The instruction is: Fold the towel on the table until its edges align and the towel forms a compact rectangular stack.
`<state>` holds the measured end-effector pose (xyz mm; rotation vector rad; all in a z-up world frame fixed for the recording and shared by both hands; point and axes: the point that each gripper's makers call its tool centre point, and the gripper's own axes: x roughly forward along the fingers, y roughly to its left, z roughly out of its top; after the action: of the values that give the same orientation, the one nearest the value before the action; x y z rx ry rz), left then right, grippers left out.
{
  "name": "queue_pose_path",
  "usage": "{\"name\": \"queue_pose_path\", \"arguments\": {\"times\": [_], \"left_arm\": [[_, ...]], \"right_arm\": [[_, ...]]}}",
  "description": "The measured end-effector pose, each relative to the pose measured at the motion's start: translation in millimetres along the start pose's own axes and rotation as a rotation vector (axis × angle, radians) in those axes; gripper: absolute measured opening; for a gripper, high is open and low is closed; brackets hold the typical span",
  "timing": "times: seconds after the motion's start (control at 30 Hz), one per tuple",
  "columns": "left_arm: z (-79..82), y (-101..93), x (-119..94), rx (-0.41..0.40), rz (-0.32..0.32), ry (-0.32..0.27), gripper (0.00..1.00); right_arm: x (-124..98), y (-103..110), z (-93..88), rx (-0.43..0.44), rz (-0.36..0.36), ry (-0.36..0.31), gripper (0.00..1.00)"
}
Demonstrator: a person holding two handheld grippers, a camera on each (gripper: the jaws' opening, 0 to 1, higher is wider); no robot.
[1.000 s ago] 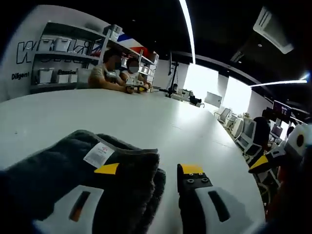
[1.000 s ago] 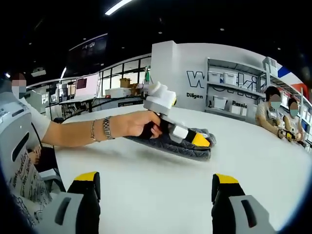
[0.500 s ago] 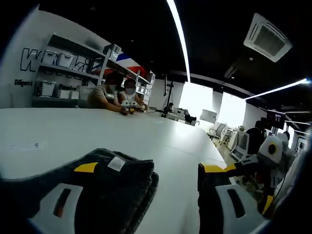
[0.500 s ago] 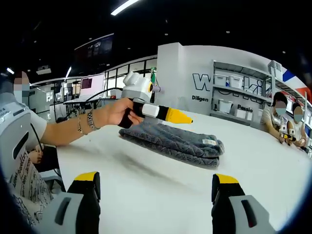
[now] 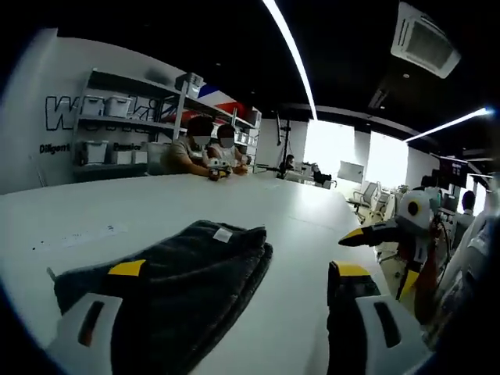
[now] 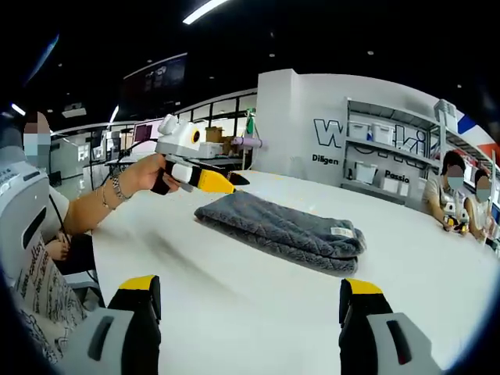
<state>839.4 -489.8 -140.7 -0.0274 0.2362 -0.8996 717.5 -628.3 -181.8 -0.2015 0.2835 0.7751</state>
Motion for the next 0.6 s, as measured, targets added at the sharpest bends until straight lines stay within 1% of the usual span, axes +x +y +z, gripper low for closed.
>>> {"name": "queue_pose_path", "arguments": {"times": [0.1,0.17,0.33,0.43,0.6], "left_arm": [[1.2,3.3,-21.4,0.018,0.022,-0.007,1.00],[0.5,8.8,-36.7,0.028,0.045,-0.011,1.00],[-18.3,18.8,-64.6,0.033,0.081,0.033,1.00],[-27.4,22.8,-76.1,0.010,0.081,0.037,1.00],[-42.9,31.7,-100.0,-0.006,0.114,0.043,1.00]], "right_arm": [[4.1,0.2,2.0,-0.005,0.005,0.004,0.99],[7.0,1.4,3.7,-0.013,0.011,0.006,0.99],[13.6,2.1,4.8,-0.022,0.019,0.018,0.99],[19.4,3.3,5.0,-0.026,0.025,0.029,0.99],[28.9,11.9,7.3,-0.040,0.050,0.038,0.99]]}}
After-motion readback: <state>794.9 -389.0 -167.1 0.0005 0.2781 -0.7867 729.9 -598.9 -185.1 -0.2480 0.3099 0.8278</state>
